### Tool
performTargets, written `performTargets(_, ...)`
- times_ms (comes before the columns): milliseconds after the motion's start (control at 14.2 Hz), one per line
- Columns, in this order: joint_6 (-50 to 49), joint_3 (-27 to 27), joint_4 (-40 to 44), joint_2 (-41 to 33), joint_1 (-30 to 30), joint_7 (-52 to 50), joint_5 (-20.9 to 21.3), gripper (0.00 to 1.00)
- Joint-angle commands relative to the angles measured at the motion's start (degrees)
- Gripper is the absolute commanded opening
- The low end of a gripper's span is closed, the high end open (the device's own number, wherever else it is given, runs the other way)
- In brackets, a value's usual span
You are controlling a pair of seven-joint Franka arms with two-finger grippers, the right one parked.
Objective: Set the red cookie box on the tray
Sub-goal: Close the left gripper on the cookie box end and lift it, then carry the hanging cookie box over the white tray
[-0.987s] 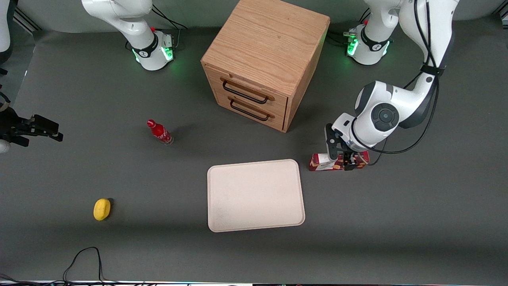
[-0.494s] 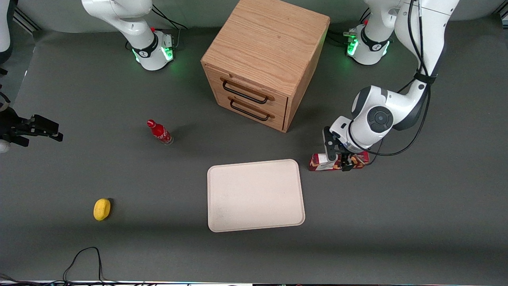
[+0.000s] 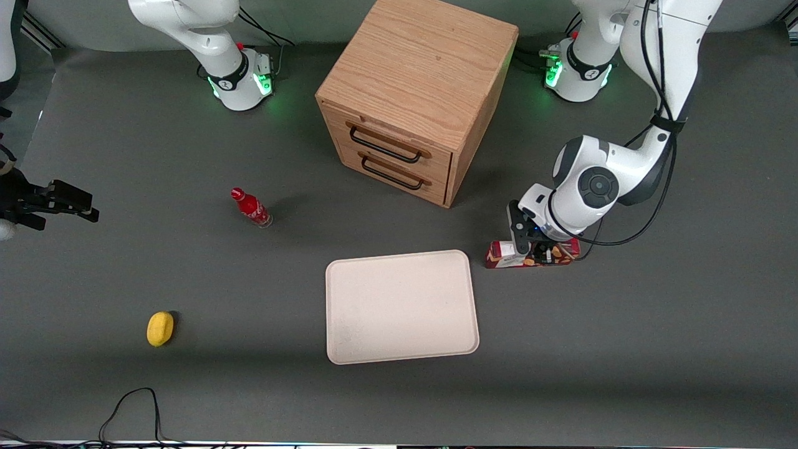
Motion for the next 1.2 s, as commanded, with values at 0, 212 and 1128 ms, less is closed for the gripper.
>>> performTargets(0, 0.6, 0.2, -0.7, -0.9, 0.0, -1.0, 0.5, 0.00)
performTargets(212, -1.6, 0.4, -0.1, -4.5, 0.2, -1.0, 0.5, 0.00)
performTargets(1128, -57.6, 3.4, 41.7, -9.9, 2.4, -10.2, -0.3, 0.00)
